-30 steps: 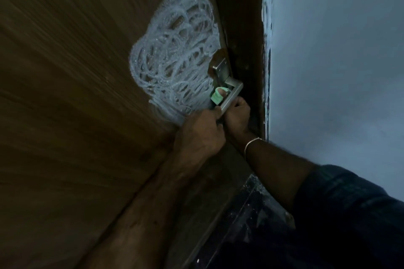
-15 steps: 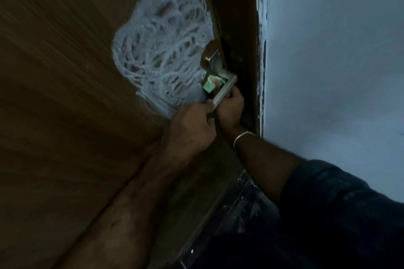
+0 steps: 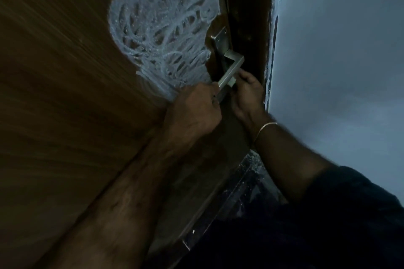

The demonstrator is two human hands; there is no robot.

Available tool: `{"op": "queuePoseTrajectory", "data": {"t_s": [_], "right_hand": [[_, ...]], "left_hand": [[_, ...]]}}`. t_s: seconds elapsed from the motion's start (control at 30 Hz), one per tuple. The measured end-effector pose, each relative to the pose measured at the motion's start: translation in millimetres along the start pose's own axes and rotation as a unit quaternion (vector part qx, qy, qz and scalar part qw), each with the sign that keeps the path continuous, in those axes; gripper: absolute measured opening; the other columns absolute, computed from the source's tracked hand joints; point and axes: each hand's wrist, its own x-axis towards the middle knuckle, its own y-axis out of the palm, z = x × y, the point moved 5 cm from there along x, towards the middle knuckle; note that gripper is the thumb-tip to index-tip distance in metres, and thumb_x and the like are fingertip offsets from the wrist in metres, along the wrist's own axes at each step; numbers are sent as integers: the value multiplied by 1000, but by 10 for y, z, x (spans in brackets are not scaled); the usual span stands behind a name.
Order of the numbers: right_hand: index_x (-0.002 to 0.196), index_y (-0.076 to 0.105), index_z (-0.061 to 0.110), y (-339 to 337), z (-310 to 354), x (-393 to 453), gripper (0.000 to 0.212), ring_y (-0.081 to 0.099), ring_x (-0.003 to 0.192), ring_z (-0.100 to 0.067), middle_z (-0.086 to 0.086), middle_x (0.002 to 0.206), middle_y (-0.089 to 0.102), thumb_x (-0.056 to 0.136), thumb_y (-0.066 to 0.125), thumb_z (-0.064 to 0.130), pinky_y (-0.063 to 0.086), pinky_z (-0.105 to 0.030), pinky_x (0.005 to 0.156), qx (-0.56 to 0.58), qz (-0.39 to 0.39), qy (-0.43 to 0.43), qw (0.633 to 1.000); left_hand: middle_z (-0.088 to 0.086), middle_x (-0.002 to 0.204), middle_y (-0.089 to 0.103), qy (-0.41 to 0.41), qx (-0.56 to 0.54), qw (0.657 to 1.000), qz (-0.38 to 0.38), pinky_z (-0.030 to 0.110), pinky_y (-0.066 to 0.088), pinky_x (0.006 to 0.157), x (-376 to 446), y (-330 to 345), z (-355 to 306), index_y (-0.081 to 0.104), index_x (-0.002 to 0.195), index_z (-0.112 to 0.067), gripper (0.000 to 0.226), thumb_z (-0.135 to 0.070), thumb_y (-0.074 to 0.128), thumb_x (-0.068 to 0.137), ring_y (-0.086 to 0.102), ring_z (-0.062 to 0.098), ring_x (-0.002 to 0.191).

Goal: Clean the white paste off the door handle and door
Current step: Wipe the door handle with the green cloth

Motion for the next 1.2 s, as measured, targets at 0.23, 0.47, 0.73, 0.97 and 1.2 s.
{"op": "queuePoseTrajectory", "data": {"t_s": [0.23, 0.47, 0.73, 0.97, 1.2], "right_hand": [[115, 61, -5, 57, 92, 5, 25, 63, 89, -19, -6, 93, 67, 90, 57, -9, 56, -32, 81, -41, -20, -66, 997], [111, 65, -5, 139, 46, -18, 24, 65, 86, -23, -15, 98, 68, 90, 56, -10, 56, -40, 84, -11, -20, -43, 999], [113, 64, -8, 167, 187, -75, 27, 62, 82, -24, -14, 92, 66, 89, 53, -13, 56, -38, 78, 1, -37, -50, 998], [118, 57, -10, 61, 295, -138, 23, 60, 81, -16, -10, 90, 62, 97, 48, -5, 53, -29, 79, 25, 12, -59, 998], [101, 72, 9, 239, 933, -343, 16, 62, 98, -15, -4, 104, 68, 92, 59, 7, 42, -13, 87, -502, 98, -416, 752]], "left_hand": [[5, 132, 63, 15, 9, 1000, -11, 22, 42, 75, 35, -1, 20, 48, 148, -22, 47, -21, 53, 101, 52, 10, 83], [2, 145, 55, 5, 17, 1000, -14, 16, 35, 86, 15, -15, -1, 48, 149, -23, 48, -22, 52, 102, 57, 18, 122], [9, 130, 60, 5, 50, 999, 7, 29, 50, 81, -4, -9, -94, 46, 148, -21, 44, -22, 48, 104, 63, 21, 101], [7, 137, 58, -4, 39, 999, 15, 37, 54, 97, -28, -17, -81, 47, 148, -21, 47, -21, 53, 101, 61, 22, 113], [5, 144, 53, -1, 15, 1000, -1, 33, 44, 107, -42, -22, -47, 46, 149, -21, 50, -22, 54, 100, 54, 22, 127]]}}
